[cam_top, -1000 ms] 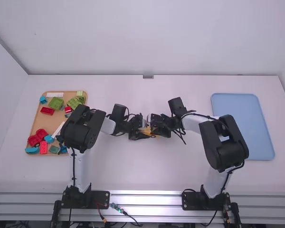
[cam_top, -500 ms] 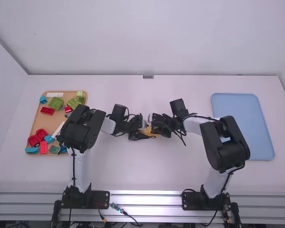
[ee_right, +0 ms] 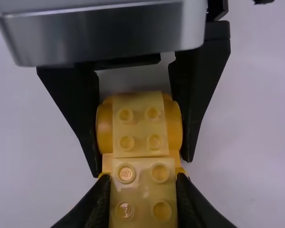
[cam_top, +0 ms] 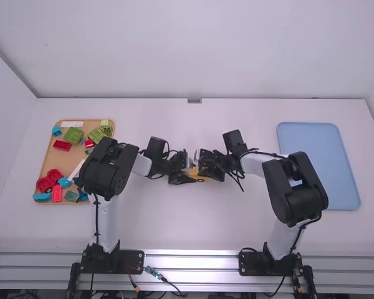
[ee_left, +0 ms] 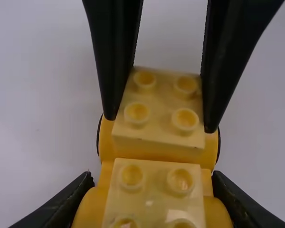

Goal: Assemble lego blocks to make yellow taxi

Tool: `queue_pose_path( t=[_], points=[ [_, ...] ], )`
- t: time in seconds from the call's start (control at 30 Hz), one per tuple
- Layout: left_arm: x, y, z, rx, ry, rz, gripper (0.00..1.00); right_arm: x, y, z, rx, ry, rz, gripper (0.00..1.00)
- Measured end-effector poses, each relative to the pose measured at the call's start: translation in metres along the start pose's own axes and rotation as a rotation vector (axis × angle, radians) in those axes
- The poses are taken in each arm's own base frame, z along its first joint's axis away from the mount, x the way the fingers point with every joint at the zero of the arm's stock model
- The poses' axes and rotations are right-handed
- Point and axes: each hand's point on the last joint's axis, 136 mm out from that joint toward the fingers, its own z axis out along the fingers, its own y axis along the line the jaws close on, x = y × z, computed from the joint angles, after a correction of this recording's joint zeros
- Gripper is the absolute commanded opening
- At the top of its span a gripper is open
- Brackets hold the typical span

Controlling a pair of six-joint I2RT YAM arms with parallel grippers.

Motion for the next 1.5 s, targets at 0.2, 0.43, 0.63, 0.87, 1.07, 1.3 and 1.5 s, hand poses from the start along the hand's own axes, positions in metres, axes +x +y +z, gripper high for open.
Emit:
queue_pose_path(
  t=[0.2,0.43,0.63,0.87,1.07,1.3,1.5],
  points=[
    [0.001,-0.004,0.000,0.019,0.000,0.004,0.12,0.001,0.003,0.000,-0.014,0.000,0.010,0.00],
    [0.001,-0.007,0.000,0.031,0.000,0.017,0.08,0.001,0.006,0.000,-0.023,0.000,0.016,0.00],
    [0.000,-0.009,0.001,0.039,-0.005,0.028,0.07,0.004,0.010,0.000,-0.039,0.012,0.034,0.00],
    [-0.002,-0.010,0.003,0.042,-0.011,0.046,0.05,0.005,0.012,0.000,-0.046,0.018,0.043,0.00],
    [-0.003,-0.011,0.004,0.044,-0.014,0.051,0.07,0.005,0.013,0.000,-0.050,0.014,0.044,0.00],
    [-0.005,-0.009,0.006,0.028,-0.017,0.057,0.07,0.005,0.010,0.000,-0.040,0.014,0.038,0.00],
    [-0.005,-0.008,0.006,0.027,-0.014,0.045,0.07,0.005,0.010,0.000,-0.036,0.017,0.035,0.11]
  ],
)
